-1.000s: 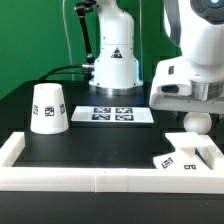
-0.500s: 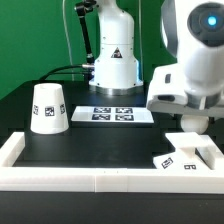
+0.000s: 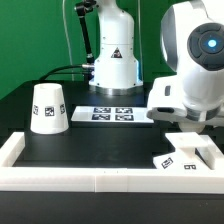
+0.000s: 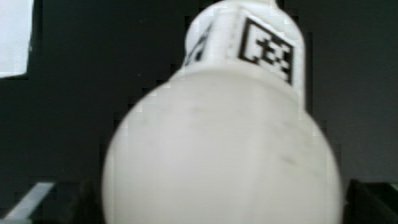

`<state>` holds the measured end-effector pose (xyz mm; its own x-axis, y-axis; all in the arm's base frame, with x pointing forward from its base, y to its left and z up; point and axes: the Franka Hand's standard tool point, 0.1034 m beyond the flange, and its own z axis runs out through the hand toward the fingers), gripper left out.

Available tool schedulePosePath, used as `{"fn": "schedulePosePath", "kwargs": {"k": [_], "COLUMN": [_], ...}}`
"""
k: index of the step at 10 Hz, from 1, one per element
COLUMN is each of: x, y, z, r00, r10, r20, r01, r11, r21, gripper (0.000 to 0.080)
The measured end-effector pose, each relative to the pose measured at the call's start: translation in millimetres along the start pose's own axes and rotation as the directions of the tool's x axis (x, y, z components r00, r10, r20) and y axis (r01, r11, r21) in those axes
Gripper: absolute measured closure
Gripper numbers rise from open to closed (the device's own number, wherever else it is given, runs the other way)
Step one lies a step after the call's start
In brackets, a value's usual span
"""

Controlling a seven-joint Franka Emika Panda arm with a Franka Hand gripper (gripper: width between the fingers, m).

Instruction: Assemble lamp

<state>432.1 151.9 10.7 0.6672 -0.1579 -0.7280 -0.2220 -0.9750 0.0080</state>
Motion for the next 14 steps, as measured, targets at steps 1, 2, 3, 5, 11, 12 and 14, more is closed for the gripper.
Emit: {"fn": "schedulePosePath", "kwargs": {"k": [1,2,3,5,11,12,14], "x": [-0.5,-1.0,-1.6,-1.2,1.3,2.1,-4.0], "y": [1.9,2.3,1.7,1.8,2.0,5.3,17.9], "z": [3.2,5.5,6.5,6.1,1.9,-8.3,-49.6], "r00": [1.0,1.0,1.0,1.0,1.0,0.998,0.995], "r10": [0.005,0.009,0.014,0.015,0.004,-0.053,-0.084], "r20": [0.007,0.012,0.015,0.014,0.003,-0.014,-0.054], "r01": [-0.005,-0.009,-0.014,-0.015,-0.004,0.053,0.085], "r11": [1.0,1.0,1.0,1.0,1.0,0.999,0.996], "r21": [-0.002,-0.004,-0.006,-0.005,-0.002,-0.005,0.029], "gripper": [0.01,0.01,0.01,0.01,0.0224,0.0224,0.0223]}}
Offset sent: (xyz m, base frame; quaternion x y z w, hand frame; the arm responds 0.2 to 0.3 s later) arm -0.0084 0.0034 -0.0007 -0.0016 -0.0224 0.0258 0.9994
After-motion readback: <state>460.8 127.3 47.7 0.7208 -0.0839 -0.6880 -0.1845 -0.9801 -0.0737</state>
